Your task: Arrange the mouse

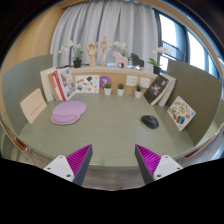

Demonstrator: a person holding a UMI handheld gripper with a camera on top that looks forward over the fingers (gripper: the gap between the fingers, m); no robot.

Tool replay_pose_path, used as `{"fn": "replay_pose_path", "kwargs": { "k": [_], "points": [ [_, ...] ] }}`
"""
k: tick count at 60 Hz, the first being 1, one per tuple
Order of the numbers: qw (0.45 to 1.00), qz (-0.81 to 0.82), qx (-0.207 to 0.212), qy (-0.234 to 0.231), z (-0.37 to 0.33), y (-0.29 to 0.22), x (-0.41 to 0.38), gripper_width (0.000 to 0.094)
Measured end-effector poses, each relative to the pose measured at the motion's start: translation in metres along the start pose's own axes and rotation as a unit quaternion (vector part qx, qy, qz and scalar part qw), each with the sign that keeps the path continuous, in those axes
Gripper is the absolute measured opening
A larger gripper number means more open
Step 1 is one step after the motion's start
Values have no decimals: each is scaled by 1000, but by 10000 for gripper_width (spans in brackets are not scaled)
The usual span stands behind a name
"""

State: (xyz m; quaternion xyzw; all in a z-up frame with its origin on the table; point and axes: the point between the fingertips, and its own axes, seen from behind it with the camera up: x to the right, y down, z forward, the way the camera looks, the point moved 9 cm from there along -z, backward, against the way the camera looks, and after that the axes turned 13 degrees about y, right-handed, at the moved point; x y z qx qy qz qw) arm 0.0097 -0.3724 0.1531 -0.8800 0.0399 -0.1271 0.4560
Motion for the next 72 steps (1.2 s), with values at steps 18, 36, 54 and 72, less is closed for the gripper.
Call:
{"fn": "replay_pose_path", "kwargs": {
  "k": [18,36,54,72],
  "points": [
    [996,-1,-69,57,123,36,119,860],
    [997,1,-79,20,230,3,154,853],
    [996,13,-81,-19,311,-45,166,742],
    [996,29,-90,-3,348,-69,169,509]
  ]
}}
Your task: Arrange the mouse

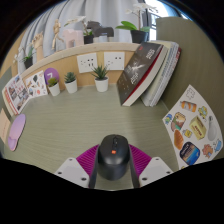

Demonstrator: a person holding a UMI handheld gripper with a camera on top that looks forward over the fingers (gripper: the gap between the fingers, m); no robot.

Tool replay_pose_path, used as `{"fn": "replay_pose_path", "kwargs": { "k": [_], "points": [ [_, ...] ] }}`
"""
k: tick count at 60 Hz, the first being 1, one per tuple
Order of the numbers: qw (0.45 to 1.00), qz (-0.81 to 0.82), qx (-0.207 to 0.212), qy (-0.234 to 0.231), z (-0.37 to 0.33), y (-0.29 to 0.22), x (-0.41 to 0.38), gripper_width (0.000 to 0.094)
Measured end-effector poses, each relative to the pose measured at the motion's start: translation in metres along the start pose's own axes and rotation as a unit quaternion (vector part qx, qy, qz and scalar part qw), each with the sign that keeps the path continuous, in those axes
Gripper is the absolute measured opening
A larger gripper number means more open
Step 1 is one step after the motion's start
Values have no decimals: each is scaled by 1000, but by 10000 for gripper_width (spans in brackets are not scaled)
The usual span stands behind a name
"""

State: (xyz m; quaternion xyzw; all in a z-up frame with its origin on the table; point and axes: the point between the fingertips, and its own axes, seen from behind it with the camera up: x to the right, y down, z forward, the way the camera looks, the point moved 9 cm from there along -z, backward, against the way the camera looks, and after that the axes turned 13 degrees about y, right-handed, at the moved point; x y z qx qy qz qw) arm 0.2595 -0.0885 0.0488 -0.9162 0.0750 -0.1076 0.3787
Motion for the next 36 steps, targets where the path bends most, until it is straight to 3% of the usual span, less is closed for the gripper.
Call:
{"fn": "replay_pose_path", "kwargs": {
  "k": [17,30,36],
  "points": [
    [1000,2,-5,2,1,-2,-2,349],
    [999,-2,-29,21,-2,-10,-7,350],
    [999,4,-7,32,-30,-39,-26,348]
  ]
}}
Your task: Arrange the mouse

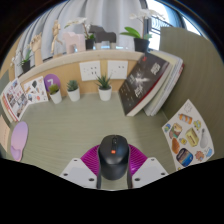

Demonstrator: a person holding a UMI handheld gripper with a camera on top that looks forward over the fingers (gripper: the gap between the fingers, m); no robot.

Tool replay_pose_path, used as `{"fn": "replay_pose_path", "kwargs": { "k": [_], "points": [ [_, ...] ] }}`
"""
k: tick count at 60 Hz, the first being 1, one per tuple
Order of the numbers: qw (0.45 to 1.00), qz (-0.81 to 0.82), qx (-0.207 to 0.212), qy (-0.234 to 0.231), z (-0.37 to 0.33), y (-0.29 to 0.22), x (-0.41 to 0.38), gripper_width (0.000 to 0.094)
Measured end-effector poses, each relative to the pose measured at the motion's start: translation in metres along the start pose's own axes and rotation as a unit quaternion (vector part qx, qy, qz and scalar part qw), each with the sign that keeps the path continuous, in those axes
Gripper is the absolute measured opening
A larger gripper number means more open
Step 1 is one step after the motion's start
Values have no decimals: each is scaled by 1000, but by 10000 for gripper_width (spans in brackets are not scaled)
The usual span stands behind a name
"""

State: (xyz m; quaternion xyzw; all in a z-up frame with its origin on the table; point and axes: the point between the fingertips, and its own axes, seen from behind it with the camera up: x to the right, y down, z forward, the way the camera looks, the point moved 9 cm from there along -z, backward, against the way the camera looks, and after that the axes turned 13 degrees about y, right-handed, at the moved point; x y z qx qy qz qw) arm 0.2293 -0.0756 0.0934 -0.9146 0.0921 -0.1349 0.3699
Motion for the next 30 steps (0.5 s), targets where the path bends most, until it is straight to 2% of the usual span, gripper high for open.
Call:
{"fn": "replay_pose_path", "kwargs": {
  "k": [11,20,26,30],
  "points": [
    [995,19,100,-5,-109,-92,-80,350],
    [983,32,176,-26,-204,-148,-174,349],
    [978,32,198,-54,-237,-168,-244,347],
    [978,20,195,-69,-238,-168,-292,348]
  ]
}}
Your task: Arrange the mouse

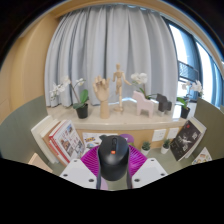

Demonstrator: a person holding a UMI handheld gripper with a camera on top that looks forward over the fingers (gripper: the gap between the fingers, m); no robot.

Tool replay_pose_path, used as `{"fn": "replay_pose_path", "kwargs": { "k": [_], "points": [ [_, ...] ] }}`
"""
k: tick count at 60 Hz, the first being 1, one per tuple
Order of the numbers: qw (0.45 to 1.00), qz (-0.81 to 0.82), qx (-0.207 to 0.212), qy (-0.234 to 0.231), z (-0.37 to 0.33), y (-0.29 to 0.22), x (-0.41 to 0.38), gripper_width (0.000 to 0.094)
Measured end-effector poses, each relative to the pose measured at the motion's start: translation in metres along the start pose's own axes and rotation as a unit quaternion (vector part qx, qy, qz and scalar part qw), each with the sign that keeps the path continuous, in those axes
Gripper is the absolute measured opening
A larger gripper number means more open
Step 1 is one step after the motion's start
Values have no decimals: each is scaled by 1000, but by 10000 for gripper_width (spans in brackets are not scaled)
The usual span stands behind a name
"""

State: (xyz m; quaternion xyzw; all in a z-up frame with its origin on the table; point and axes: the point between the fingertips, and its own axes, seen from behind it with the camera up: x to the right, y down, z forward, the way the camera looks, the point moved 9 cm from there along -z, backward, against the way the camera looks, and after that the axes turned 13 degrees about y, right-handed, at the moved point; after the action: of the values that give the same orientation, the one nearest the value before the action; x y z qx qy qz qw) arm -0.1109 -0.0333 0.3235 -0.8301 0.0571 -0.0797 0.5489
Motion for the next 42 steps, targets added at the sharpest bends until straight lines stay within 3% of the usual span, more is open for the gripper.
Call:
{"fn": "replay_pose_path", "kwargs": {
  "k": [8,24,33,42],
  "points": [
    [999,-15,-46,-23,28,44,-72,347],
    [982,-60,-177,-25,82,194,-136,346],
    [973,-79,-213,-33,79,248,-149,367],
    [979,-64,-194,-24,77,252,-150,441]
  ]
}}
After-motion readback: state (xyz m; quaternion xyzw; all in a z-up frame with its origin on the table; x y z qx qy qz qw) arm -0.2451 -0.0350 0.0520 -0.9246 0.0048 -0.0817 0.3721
